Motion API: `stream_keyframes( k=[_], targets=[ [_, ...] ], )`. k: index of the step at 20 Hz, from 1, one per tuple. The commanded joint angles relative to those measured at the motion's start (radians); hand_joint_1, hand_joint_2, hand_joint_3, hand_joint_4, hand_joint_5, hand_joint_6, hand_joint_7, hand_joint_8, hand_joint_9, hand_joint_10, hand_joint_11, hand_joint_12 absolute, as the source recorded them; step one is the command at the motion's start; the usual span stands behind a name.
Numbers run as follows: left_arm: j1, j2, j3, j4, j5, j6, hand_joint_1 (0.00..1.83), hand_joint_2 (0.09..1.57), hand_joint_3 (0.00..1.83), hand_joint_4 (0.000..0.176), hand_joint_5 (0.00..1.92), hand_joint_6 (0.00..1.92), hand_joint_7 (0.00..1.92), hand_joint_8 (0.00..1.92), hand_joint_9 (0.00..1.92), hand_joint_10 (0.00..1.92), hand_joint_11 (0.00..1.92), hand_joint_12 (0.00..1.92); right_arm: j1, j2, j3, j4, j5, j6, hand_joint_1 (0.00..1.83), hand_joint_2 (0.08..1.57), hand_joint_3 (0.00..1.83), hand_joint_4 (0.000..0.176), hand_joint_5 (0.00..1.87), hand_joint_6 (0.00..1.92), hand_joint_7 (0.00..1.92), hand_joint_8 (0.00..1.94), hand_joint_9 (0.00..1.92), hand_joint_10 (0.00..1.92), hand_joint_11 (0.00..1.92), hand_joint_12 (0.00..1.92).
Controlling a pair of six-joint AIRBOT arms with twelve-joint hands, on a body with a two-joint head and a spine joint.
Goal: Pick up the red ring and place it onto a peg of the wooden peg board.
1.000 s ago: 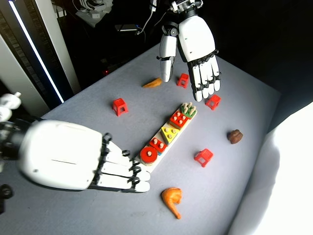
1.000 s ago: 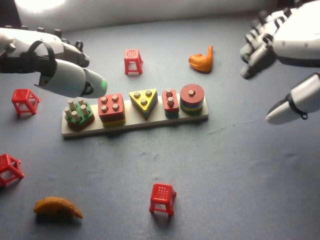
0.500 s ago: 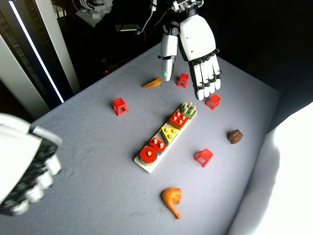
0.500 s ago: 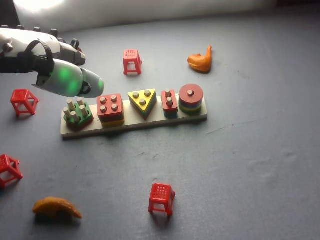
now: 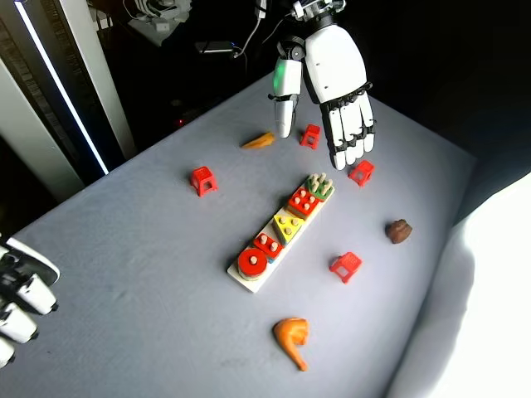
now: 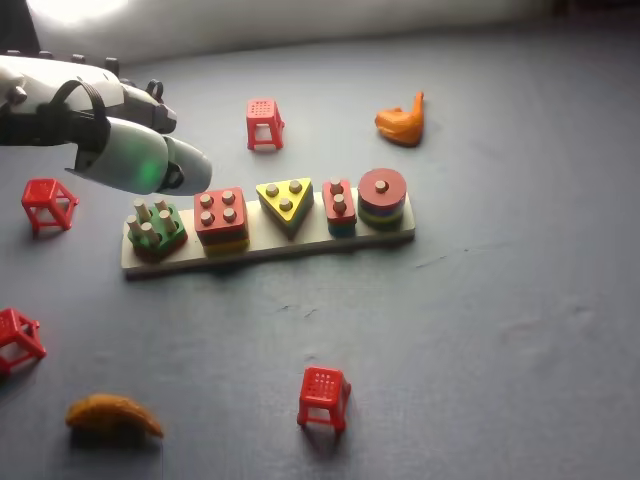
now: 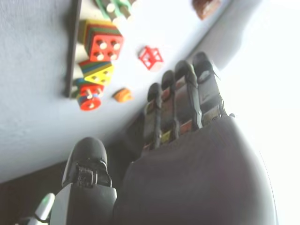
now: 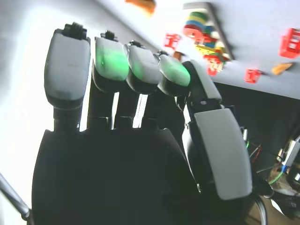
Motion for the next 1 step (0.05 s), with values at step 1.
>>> stream_keyframes(
  k=[1],
  targets=[
    [-0.007,0.001,0.002,0.049,-0.034,0.004,0.0,1.31,0.0,0.0,0.17,0.0,0.18,0.0,0.15,0.0,0.0,0.23,0.004,0.011,-0.006,-0.004,0.101,0.0,0.67,1.43,0.0,0.089,1.15,1.92,1.24,1.94,1.28,1.92,1.47,1.92]
  ],
)
